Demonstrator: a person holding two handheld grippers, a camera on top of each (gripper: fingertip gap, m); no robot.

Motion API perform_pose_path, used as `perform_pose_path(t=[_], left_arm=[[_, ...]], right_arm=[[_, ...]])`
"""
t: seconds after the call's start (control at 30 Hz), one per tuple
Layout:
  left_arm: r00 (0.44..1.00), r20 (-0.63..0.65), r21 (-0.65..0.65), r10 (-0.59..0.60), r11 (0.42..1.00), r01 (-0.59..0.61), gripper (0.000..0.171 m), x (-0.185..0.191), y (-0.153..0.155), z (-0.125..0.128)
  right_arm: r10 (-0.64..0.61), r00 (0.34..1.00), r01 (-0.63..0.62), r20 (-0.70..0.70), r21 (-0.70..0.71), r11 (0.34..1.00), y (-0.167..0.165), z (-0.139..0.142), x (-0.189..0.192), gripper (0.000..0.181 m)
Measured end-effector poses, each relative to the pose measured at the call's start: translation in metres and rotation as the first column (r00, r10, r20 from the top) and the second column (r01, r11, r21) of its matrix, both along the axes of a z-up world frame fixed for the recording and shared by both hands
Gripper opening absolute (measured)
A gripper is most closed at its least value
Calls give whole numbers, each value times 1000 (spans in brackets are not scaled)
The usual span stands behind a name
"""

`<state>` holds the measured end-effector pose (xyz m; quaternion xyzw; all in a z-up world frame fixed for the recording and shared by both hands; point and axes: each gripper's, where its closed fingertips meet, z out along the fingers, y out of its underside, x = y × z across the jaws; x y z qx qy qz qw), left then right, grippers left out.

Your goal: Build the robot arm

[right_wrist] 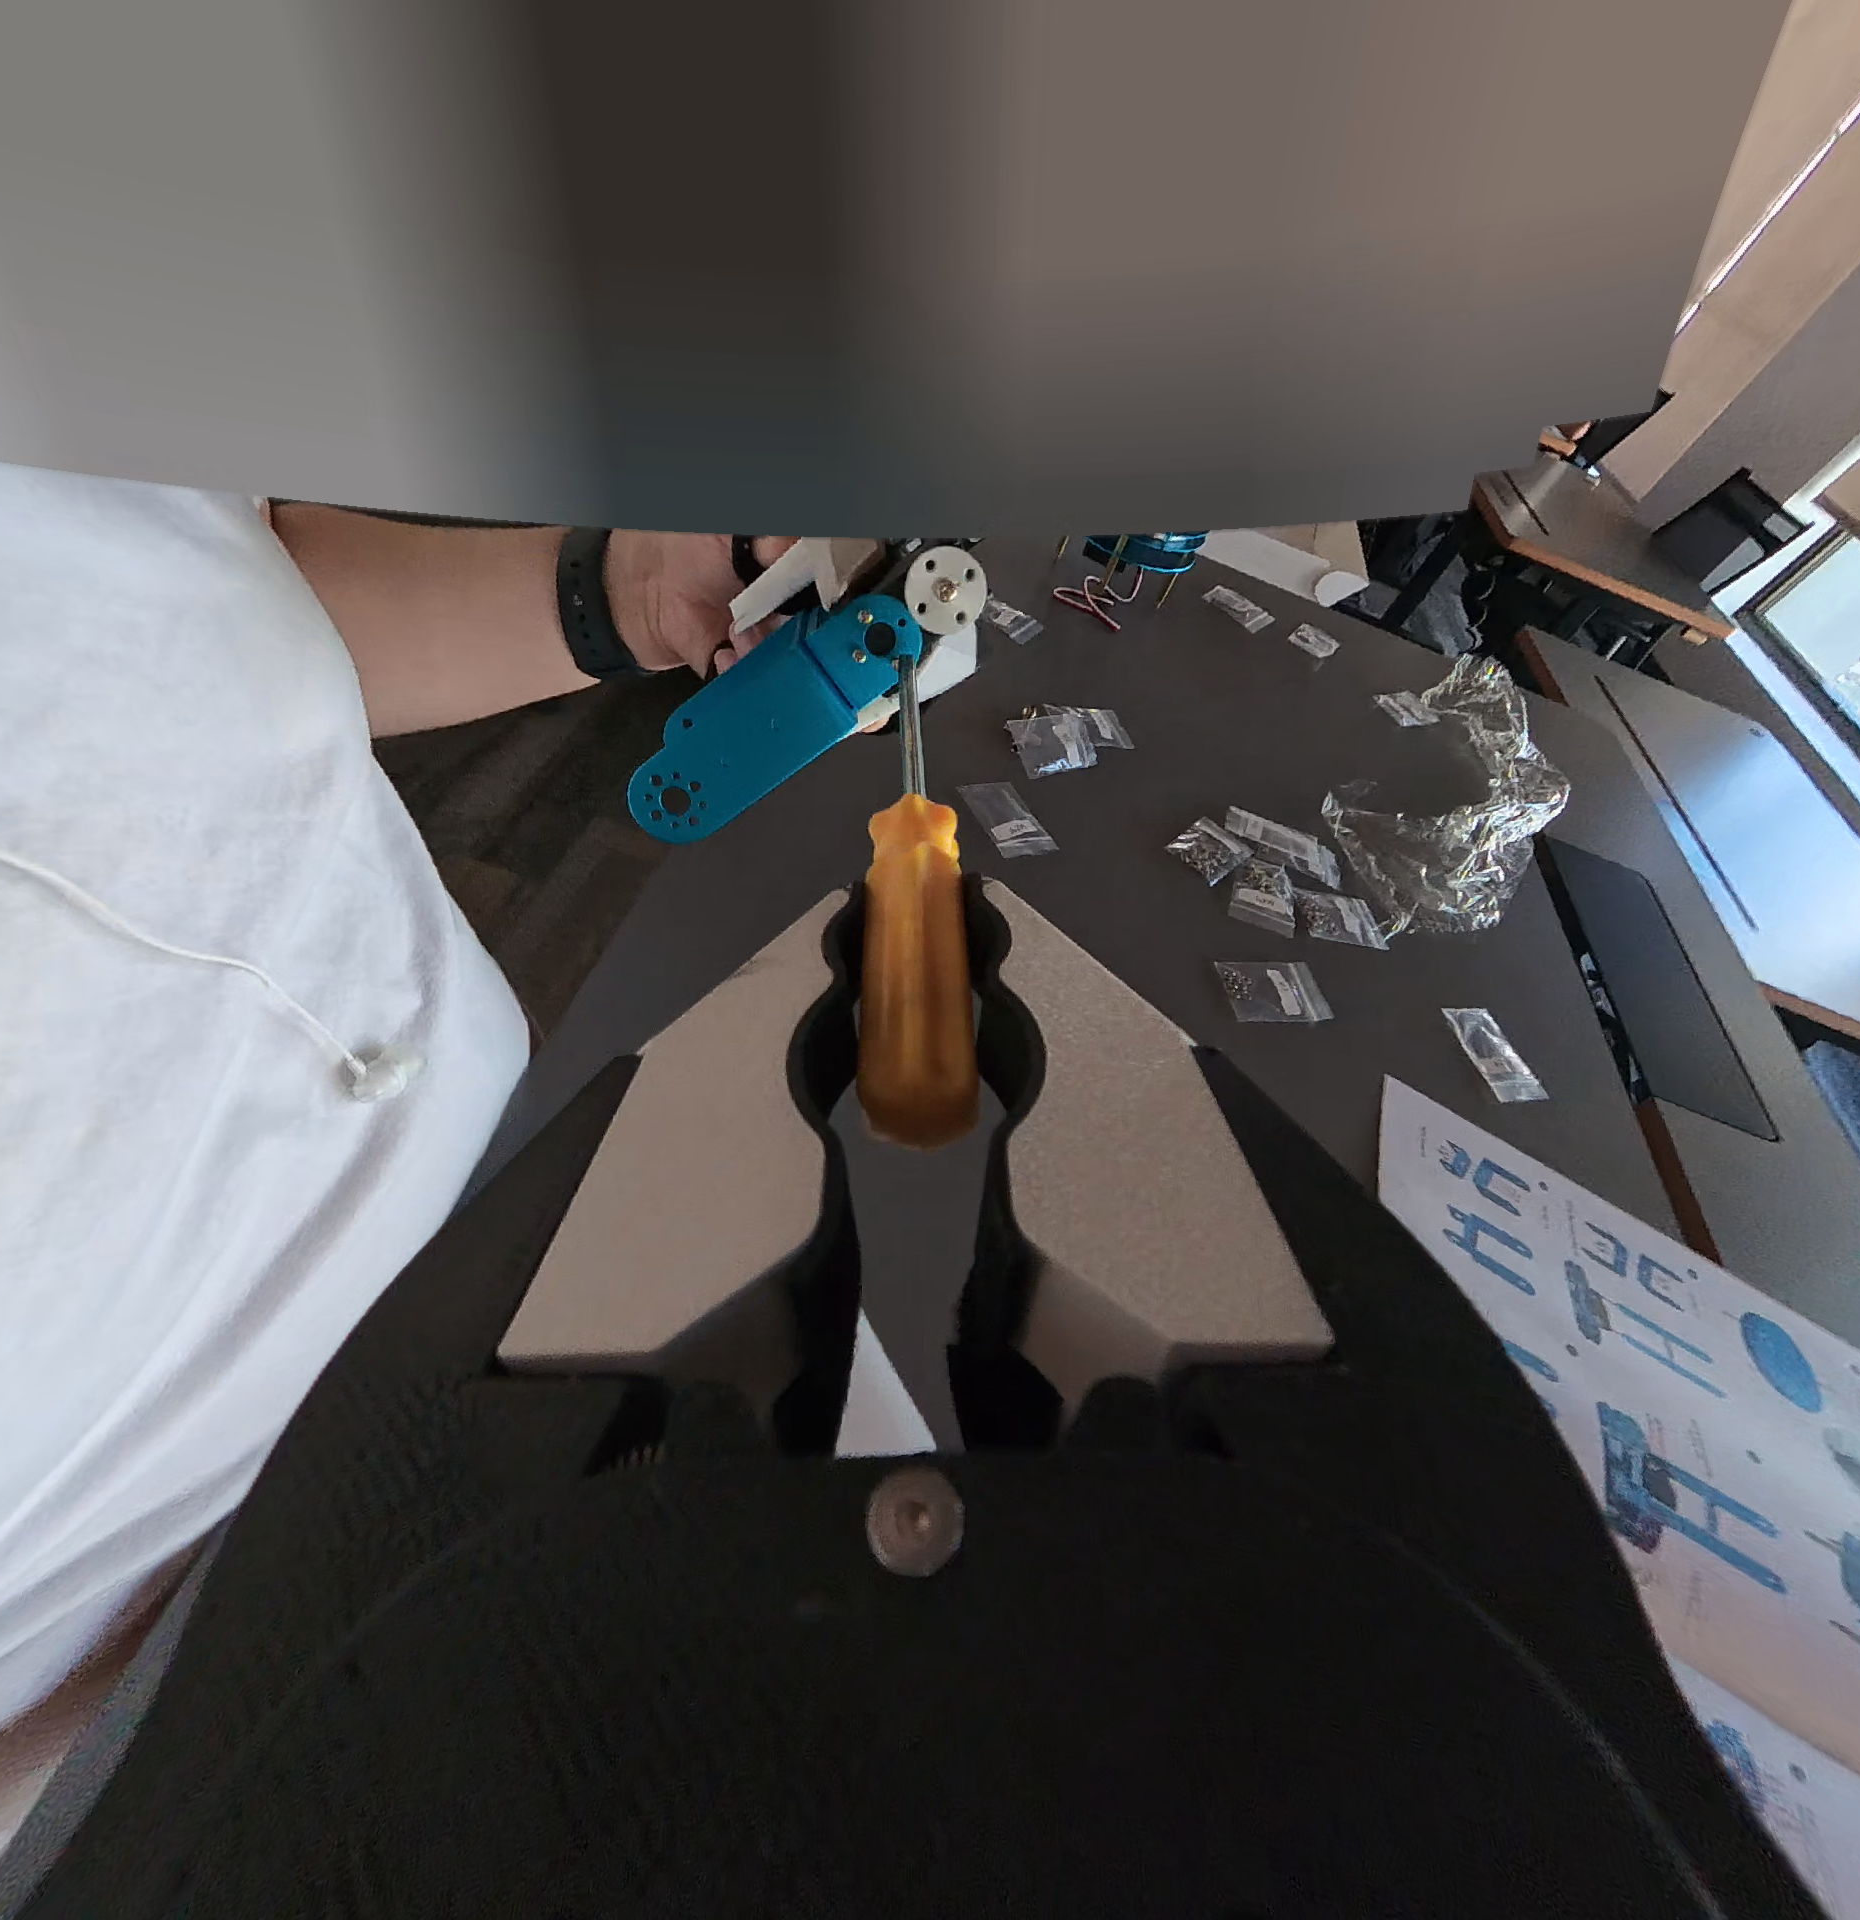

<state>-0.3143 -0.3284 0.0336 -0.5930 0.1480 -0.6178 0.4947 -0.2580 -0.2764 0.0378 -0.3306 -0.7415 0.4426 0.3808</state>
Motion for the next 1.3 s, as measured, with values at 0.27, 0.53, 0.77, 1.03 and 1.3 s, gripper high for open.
perform_pose_path(t=[0.27, 0.53, 0.77, 1.03, 1.3], left_arm=[[1000, 0, 10, 5, 1000, -5, 21, 0, 1, 1], [1000, -28, 17, -4, 1000, 5, 22, 3, -1, 1], [996, -65, -59, -53, 997, 49, 21, 9, -3, -9], [990, -132, -122, -57, 992, 41, 21, 11, -1, -25], [952, -294, -7, 80, 996, -86, 21, 4, 3, -26]], right_arm=[[4, 1000, -4, -2, 5, 1000, 2, 0, 3, 17], [17, 1000, -17, 15, 24, 1000, 0, -2, 4, 17], [64, 998, -59, -11, 246, 967, -2, -8, 8, 17], [62, 996, -75, 67, 205, 976, -3, -16, 8, 17], [58, 956, 74, 287, -429, 900, 0, -33, 3, 17]])
